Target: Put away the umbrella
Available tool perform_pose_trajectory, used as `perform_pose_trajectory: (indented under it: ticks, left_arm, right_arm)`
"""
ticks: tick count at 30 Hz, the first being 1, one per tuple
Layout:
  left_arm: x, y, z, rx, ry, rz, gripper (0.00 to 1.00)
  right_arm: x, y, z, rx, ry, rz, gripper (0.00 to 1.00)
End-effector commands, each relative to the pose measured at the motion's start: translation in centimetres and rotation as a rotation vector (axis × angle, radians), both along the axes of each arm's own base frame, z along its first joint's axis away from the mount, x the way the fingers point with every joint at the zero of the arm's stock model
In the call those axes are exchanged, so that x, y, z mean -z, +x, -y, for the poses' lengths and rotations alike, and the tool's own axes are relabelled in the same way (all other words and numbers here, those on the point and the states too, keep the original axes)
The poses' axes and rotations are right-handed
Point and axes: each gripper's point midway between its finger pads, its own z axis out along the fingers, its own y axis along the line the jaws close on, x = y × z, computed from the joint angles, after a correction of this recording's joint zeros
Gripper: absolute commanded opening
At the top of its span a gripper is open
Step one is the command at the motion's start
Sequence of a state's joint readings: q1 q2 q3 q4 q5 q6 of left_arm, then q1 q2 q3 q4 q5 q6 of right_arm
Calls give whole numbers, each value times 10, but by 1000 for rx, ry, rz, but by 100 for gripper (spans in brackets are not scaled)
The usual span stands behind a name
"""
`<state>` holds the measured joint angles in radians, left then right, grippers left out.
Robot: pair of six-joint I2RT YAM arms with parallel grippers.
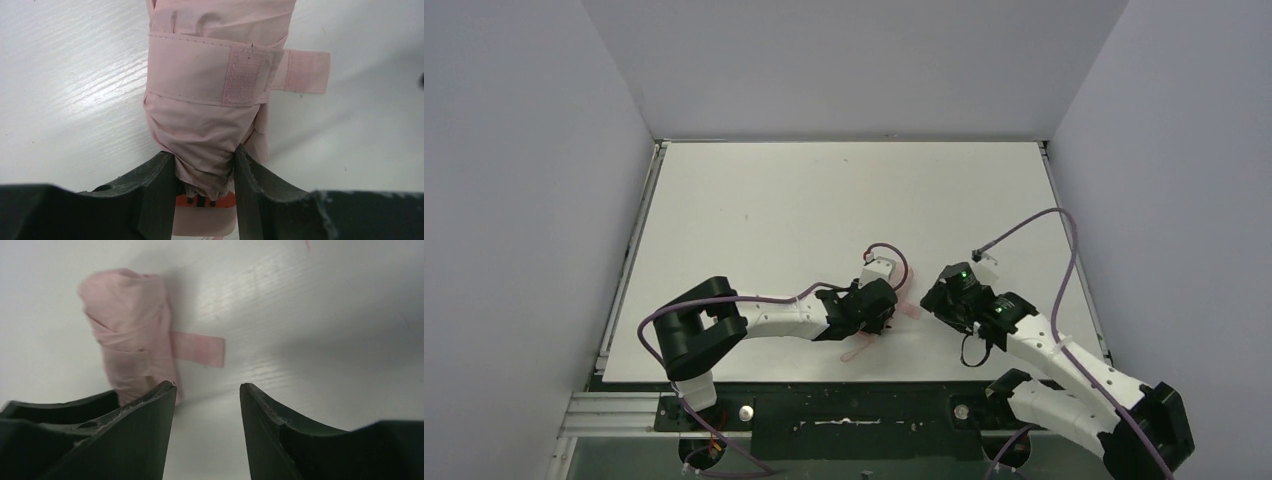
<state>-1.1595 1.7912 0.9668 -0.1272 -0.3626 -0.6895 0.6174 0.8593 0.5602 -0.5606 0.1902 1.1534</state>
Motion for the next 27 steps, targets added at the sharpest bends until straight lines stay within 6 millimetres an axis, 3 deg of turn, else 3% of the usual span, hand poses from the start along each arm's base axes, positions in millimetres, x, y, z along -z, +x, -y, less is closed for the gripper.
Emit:
perform_pose_trajectory:
  ticks: [1,10,27]
  left_arm:
    - [80,-70,-81,94,347,-287,0]
    - [81,-72,-82,97,344,-289,0]
    - [81,-73,-81,96,314,-284,0]
  right_arm:
    - [33,-24,5,-120,-122,-190,51]
    - [50,-7,-25,-210,-72,-262,49]
    - [77,18,-24,-198,-126,-315,48]
